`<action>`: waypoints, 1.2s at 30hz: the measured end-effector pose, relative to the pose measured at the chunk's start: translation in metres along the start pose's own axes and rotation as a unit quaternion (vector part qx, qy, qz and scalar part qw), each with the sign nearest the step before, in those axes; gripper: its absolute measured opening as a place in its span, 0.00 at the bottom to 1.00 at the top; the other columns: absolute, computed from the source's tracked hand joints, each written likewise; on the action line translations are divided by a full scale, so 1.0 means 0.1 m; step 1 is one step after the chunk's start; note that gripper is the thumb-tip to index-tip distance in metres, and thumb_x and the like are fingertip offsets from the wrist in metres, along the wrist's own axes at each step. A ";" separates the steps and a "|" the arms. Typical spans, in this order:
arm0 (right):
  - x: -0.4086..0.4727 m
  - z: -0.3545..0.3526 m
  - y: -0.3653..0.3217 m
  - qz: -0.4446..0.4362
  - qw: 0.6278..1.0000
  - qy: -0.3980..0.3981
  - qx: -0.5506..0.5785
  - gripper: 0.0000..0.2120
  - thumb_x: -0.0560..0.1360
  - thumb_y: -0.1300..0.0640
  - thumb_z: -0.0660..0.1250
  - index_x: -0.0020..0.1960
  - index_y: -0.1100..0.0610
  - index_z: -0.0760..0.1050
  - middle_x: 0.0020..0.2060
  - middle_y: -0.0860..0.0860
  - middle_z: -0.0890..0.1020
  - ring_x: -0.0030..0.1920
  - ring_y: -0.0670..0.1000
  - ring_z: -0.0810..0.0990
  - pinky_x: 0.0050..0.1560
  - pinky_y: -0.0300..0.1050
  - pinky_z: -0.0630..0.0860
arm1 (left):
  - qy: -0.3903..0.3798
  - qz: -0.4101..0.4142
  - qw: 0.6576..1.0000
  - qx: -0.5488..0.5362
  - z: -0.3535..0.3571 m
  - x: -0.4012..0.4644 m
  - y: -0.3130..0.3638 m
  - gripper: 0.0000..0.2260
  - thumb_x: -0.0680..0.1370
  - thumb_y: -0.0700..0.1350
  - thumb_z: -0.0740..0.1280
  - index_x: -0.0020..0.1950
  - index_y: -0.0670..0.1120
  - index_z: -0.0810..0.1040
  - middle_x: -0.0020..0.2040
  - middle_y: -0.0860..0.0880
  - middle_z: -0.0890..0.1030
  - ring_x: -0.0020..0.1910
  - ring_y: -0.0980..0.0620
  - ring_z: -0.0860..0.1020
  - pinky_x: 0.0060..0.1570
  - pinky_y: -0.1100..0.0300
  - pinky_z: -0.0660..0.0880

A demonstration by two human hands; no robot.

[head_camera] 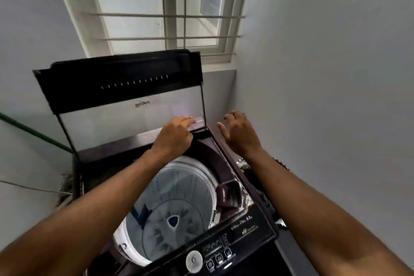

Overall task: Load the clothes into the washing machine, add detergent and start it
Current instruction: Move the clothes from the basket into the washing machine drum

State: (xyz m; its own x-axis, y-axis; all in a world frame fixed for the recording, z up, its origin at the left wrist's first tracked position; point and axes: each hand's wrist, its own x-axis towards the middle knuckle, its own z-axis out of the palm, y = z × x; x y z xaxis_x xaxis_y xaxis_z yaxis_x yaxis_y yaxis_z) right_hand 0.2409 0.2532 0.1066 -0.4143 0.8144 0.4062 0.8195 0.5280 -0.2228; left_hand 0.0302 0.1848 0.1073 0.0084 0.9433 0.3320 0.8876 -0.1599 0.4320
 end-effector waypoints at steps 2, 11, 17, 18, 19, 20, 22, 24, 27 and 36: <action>-0.26 0.04 0.21 0.036 0.999 -0.025 -0.005 0.19 0.80 0.47 0.61 0.58 0.61 0.77 0.53 0.58 0.78 0.55 0.59 0.76 0.55 0.55 0.75 | -0.037 0.010 0.999 -0.019 0.22 -0.08 0.14 0.22 0.74 0.36 0.64 0.68 0.42 0.77 0.67 0.44 0.78 0.68 0.46 0.73 0.71 0.55 0.65; -1.06 0.24 1.23 0.149 0.986 -0.072 -0.012 0.17 0.79 0.49 0.64 0.57 0.63 0.77 0.51 0.60 0.78 0.54 0.61 0.76 0.55 0.55 0.74 | -0.174 0.067 0.982 0.001 1.17 -0.01 0.76 0.22 0.75 0.39 0.62 0.70 0.43 0.74 0.68 0.46 0.77 0.67 0.47 0.72 0.70 0.54 0.67; -1.36 0.51 2.08 0.209 0.972 -0.107 0.015 0.15 0.78 0.50 0.65 0.54 0.62 0.76 0.51 0.61 0.78 0.54 0.62 0.76 0.56 0.56 0.75 | -0.228 0.052 0.972 0.013 1.83 0.33 1.13 0.22 0.75 0.41 0.62 0.70 0.43 0.74 0.67 0.46 0.77 0.67 0.45 0.72 0.69 0.50 0.68; -1.39 0.56 2.23 0.215 0.970 -0.111 0.021 0.15 0.78 0.50 0.65 0.54 0.62 0.76 0.51 0.61 0.77 0.54 0.62 0.76 0.56 0.55 0.75 | -0.237 0.047 0.970 0.013 1.94 0.41 1.19 0.21 0.76 0.42 0.62 0.70 0.43 0.74 0.66 0.45 0.77 0.66 0.44 0.72 0.69 0.49 0.68; -1.42 0.62 2.35 0.220 0.969 -0.114 0.025 0.14 0.78 0.50 0.65 0.53 0.62 0.76 0.51 0.61 0.78 0.54 0.62 0.76 0.56 0.55 0.75 | -0.249 0.041 0.968 0.014 2.06 0.47 1.26 0.20 0.77 0.43 0.62 0.69 0.43 0.74 0.66 0.45 0.78 0.66 0.44 0.73 0.68 0.50 0.68; -1.45 0.68 2.44 0.224 0.967 -0.115 0.028 0.14 0.78 0.50 0.65 0.53 0.62 0.76 0.51 0.61 0.78 0.54 0.62 0.76 0.56 0.54 0.74 | -0.263 0.034 0.964 0.013 2.15 0.52 1.31 0.19 0.77 0.43 0.62 0.69 0.42 0.75 0.66 0.44 0.78 0.66 0.44 0.73 0.68 0.51 0.68; -1.50 0.80 2.62 0.239 0.962 -0.124 0.036 0.14 0.78 0.50 0.65 0.54 0.61 0.77 0.51 0.60 0.78 0.53 0.62 0.76 0.55 0.54 0.74 | -0.313 0.013 0.950 0.006 2.38 0.64 1.43 0.19 0.77 0.41 0.62 0.68 0.42 0.75 0.66 0.43 0.77 0.66 0.43 0.72 0.67 0.52 0.67; -1.56 0.95 2.76 0.252 0.956 -0.141 0.049 0.14 0.78 0.50 0.65 0.55 0.61 0.77 0.51 0.60 0.78 0.53 0.61 0.76 0.54 0.55 0.75 | -0.369 -0.014 0.929 0.000 2.59 0.72 1.51 0.19 0.77 0.40 0.63 0.68 0.42 0.75 0.65 0.42 0.77 0.65 0.41 0.73 0.64 0.50 0.71; -1.62 1.13 2.90 0.270 0.944 -0.176 0.071 0.14 0.78 0.52 0.64 0.56 0.61 0.77 0.53 0.59 0.77 0.54 0.60 0.76 0.54 0.55 0.75 | -0.426 -0.048 0.903 0.000 2.87 0.83 1.54 0.15 0.77 0.41 0.64 0.62 0.40 0.77 0.61 0.41 0.78 0.61 0.40 0.75 0.57 0.52 0.74; -1.82 1.76 3.21 0.300 0.911 -0.276 0.069 0.15 0.78 0.56 0.62 0.62 0.60 0.73 0.59 0.56 0.74 0.59 0.57 0.73 0.54 0.52 0.76 | -0.503 -0.078 0.860 0.025 3.73 0.86 1.41 0.25 0.80 0.46 0.62 0.77 0.43 0.64 0.75 0.43 0.67 0.74 0.44 0.64 0.72 0.49 0.65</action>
State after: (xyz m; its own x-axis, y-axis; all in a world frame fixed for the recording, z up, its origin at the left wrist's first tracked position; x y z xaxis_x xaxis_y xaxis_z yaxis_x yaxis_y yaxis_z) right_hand 0.5096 0.3169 -0.1944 -0.0746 0.9432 -0.3236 0.9221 -0.0583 -0.3826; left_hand 0.3274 0.3523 -0.1159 0.2590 0.7304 -0.6321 0.9327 -0.0189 0.3602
